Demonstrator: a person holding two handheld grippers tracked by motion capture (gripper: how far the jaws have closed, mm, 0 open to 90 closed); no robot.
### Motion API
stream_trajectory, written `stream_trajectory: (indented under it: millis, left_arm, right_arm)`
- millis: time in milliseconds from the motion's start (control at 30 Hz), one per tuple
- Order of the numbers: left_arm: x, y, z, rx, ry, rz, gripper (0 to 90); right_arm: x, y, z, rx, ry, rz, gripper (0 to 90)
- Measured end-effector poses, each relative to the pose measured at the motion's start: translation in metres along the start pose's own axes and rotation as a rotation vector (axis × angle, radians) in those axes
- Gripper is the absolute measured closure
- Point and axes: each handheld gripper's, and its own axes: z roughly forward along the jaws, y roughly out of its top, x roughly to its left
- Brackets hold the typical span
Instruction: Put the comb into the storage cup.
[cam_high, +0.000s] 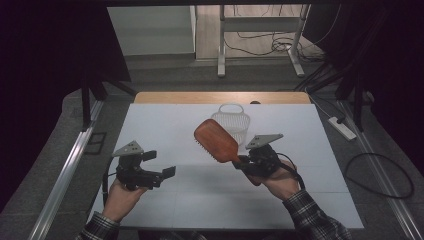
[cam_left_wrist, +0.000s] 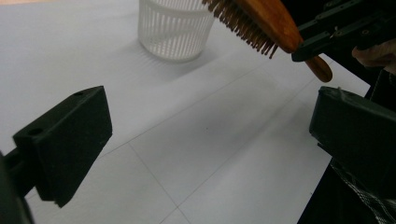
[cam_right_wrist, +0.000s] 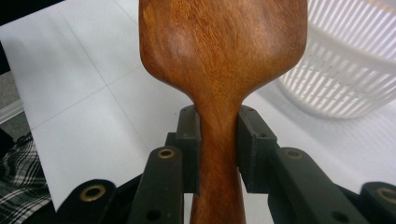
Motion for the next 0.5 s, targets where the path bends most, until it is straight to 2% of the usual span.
stream_trajectory:
  millis: [167,500]
  left_arm:
    - [0.001,0.005,0.007,0.012,-0.020,0.011,0.0]
    - [0.004,0.015,0.019,0.026,-0.054,0.018,0.0]
  right_arm:
    - [0.000,-0.001,-0.007,-0.029,-0.011,0.002,72.3]
    - [0.001,-0.003,-0.012,-0.053,-0.024,0.006,72.3]
